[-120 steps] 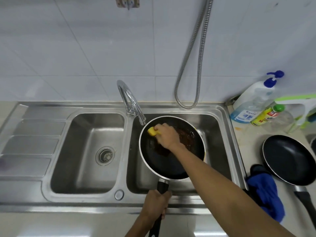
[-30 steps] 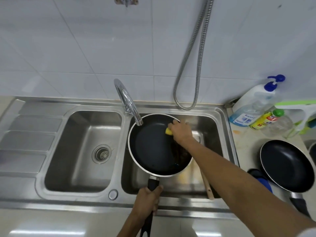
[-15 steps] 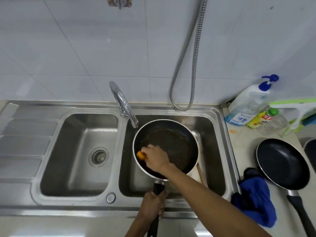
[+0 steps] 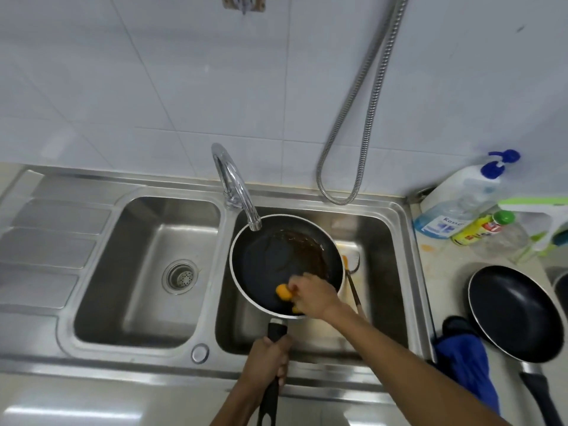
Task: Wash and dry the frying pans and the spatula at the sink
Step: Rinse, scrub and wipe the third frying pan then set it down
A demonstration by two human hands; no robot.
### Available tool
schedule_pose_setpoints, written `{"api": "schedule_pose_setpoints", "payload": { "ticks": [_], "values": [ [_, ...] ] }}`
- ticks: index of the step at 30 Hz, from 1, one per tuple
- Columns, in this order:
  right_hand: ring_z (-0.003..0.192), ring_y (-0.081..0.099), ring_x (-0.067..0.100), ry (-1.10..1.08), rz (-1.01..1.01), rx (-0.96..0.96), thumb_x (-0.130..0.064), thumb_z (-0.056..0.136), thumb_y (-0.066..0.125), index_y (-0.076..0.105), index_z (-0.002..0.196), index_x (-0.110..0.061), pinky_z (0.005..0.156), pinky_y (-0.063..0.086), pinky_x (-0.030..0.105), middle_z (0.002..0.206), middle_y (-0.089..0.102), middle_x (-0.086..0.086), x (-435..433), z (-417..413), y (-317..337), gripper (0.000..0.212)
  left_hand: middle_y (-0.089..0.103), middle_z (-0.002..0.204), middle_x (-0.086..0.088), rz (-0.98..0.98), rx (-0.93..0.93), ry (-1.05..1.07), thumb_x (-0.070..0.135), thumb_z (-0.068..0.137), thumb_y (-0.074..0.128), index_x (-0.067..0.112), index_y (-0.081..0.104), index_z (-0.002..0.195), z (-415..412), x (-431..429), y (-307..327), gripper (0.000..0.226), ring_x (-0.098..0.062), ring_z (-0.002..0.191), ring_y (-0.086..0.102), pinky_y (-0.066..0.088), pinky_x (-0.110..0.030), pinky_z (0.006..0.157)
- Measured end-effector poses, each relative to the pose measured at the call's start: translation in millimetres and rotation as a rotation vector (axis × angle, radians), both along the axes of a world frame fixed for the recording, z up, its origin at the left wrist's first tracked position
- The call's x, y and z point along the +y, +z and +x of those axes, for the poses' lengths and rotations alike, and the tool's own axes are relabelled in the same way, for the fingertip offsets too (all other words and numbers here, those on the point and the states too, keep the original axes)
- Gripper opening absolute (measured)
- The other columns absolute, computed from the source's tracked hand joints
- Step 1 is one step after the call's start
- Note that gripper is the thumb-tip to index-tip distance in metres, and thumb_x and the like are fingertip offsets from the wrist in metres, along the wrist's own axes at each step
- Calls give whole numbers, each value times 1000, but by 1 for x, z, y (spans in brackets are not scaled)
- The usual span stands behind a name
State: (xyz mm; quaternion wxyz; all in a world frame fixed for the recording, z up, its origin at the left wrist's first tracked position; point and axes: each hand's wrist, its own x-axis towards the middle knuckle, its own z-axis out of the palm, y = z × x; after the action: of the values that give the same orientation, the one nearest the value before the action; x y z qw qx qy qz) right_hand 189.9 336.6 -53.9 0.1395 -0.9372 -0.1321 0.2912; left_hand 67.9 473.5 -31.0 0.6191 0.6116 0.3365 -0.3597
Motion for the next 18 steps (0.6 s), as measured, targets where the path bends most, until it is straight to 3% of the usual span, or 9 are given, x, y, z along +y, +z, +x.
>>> {"api": "schedule_pose_setpoints", "payload": {
  "ticks": [4,8,12,15,18],
  "values": [
    [100,57,41,-3,288,-56,-18,93,51,53,106,-19,79,45,44,109,55,11,50,-1,1,13,40,47,-7,-14,16,-52,27,96,64,17,47,52,0,-10,6,49,-19,36,37,35,-25,41],
    [101,52,39,-51,275,-154,-29,102,42,42,119,-15,81,47,51,117,52,16,73,5,-1,21,38,47,-6,-25,3,-40,25,95,65,16,46,54,2,-13,9,47,-19,37,36,33,-24,41],
    [98,52,31,71,295,-236,-37,106,33,43,122,-17,76,45,43,115,51,12,65,-17,0,28,39,46,-4,-21,-6,-22,21,95,63,16,45,56,7,-2,11,43,-17,38,36,33,-26,42],
    [97,49,25,186,301,-338,-36,104,41,45,127,-20,74,48,36,117,49,7,49,-21,-3,29,38,47,-4,-29,-12,-11,21,94,63,16,44,58,3,-5,10,41,-17,39,35,32,-26,43],
    [94,51,23,261,283,-501,-32,98,53,53,120,-24,74,52,35,116,50,4,43,-13,-6,23,38,47,-3,-5,-18,-53,22,95,62,15,45,61,-1,-8,9,39,-16,37,35,33,-24,41]
  ]
}}
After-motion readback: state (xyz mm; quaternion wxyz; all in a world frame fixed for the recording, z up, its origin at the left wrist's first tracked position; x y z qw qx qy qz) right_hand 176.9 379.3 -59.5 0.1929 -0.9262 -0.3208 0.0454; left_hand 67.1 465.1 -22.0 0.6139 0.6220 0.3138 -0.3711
